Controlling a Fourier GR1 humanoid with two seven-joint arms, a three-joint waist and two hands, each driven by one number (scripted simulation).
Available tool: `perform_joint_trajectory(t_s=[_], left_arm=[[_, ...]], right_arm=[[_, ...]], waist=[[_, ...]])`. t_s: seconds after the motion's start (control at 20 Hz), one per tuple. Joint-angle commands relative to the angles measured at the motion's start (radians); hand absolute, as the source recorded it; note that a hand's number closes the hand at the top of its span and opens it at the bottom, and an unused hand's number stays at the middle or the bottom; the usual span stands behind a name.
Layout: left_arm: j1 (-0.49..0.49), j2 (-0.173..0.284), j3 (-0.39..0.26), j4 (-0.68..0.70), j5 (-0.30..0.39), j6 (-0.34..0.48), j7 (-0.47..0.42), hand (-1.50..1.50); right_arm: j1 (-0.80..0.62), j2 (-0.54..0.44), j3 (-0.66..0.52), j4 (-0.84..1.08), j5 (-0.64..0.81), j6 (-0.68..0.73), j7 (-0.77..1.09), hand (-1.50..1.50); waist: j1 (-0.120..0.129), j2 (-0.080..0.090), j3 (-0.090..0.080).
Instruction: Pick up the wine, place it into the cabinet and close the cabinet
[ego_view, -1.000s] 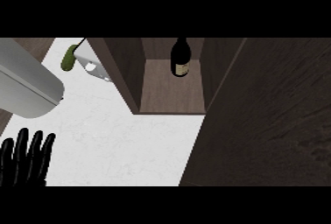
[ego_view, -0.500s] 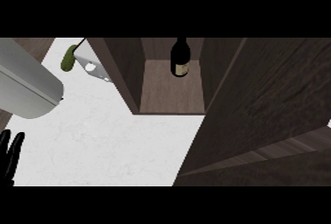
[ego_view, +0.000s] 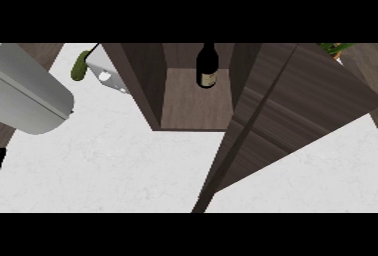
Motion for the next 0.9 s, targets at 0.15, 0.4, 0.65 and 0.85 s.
perform_joint_trajectory(t_s=[0.15,0.4,0.65,0.85], left_arm=[[-0.026,0.008,0.049,-0.015,0.063,-0.037,0.065,-1.50],[-0.033,-0.013,0.057,0.009,0.072,-0.079,0.072,-1.50],[-0.085,-0.043,0.007,0.010,0.047,-0.055,0.091,-1.50],[-0.100,-0.054,0.008,0.032,0.028,-0.053,0.095,-1.50]], right_arm=[[-0.252,0.047,0.172,0.082,0.106,-0.190,0.023,1.50],[-0.388,0.044,0.127,0.179,0.066,-0.272,0.030,1.50],[-0.542,0.042,0.019,0.243,-0.075,-0.326,0.063,1.50],[-0.675,0.043,-0.064,0.322,-0.154,-0.358,0.033,1.50]], waist=[[0.006,0.002,-0.001],[0.019,0.007,-0.001],[0.029,0.015,-0.001],[0.036,0.016,-0.001]])
